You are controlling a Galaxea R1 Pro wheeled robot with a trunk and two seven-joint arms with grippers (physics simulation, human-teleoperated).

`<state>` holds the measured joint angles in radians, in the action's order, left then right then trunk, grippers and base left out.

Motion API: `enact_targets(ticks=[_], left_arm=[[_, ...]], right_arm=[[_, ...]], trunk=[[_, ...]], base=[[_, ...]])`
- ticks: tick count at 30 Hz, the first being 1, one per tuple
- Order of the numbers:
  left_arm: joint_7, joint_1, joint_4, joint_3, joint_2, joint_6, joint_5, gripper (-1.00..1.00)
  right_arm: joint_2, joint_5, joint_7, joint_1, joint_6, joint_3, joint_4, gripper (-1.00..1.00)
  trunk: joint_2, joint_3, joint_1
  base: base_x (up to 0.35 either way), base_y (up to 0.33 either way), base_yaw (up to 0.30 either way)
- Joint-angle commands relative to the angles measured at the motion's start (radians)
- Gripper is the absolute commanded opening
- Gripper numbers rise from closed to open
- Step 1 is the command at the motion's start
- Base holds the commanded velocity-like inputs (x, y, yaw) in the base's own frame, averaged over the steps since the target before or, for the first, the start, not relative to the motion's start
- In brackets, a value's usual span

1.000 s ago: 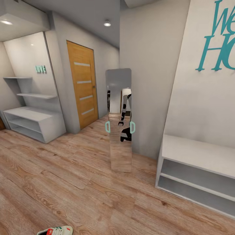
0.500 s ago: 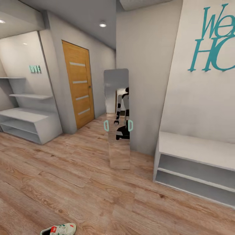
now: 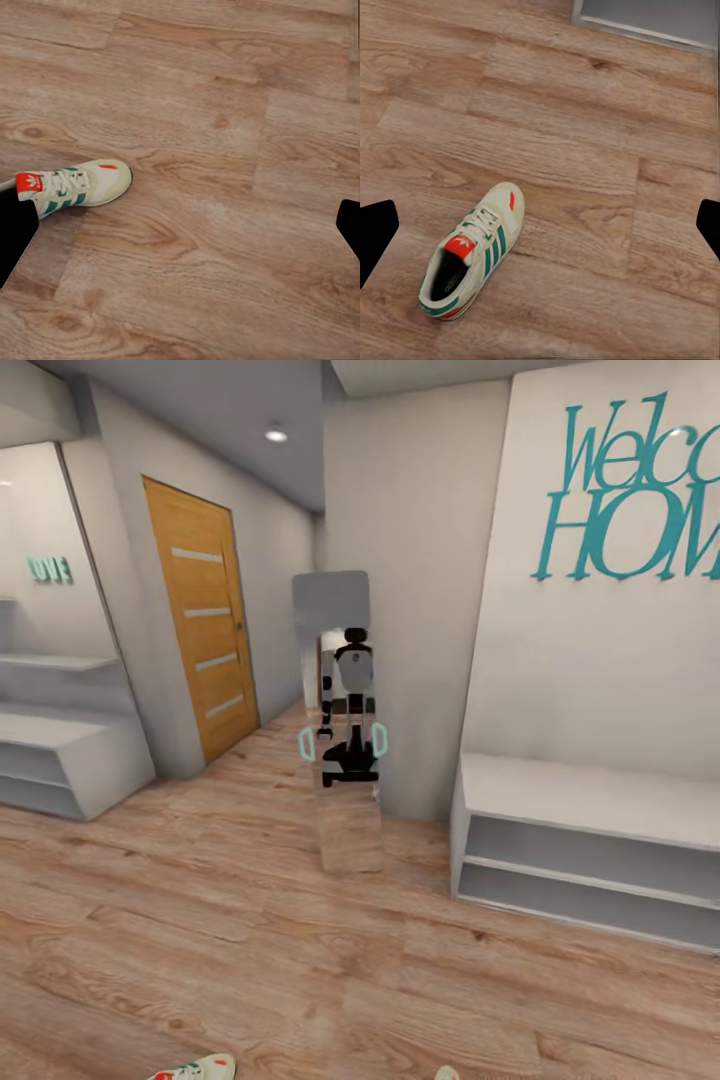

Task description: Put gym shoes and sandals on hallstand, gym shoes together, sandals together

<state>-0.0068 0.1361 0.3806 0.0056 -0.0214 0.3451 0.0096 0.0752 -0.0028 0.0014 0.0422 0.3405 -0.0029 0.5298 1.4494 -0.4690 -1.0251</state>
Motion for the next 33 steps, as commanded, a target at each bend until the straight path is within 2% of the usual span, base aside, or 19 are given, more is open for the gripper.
enact_targets(ticks=[1, 10, 18, 33], left_arm=[[-0.001, 0.0, 0.001, 0.001, 0.0, 0.004, 0.001, 1.0], [-0.001, 0.0, 0.007, 0.001, 0.001, 0.004, 0.001, 1.0], [-0.001, 0.0, 0.007, -0.004, 0.001, 0.003, -0.003, 1.0], [0.001, 0.0, -0.003, -0.003, 0.002, 0.002, -0.008, 1.0]], right_arm=[[0.0, 0.0, 0.0, 0.001, 0.003, 0.0, -0.001, 1.0], [0.0, 0.0, 0.0, 0.001, 0.004, 0.0, 0.002, 1.0], [0.0, 0.0, 0.0, 0.001, 0.005, 0.0, 0.002, 1.0], [0.0, 0.0, 0.001, 0.001, 0.005, 0.0, 0.003, 1.0]], trunk=[[0.001, -0.001, 0.0], [0.001, -0.001, 0.0], [0.001, -0.001, 0.0], [0.001, -0.001, 0.0]], base=[[-0.009, 0.303, -0.263], [0.008, 0.306, -0.223], [0.111, 0.305, -0.028], [0.248, 0.237, -0.001]])
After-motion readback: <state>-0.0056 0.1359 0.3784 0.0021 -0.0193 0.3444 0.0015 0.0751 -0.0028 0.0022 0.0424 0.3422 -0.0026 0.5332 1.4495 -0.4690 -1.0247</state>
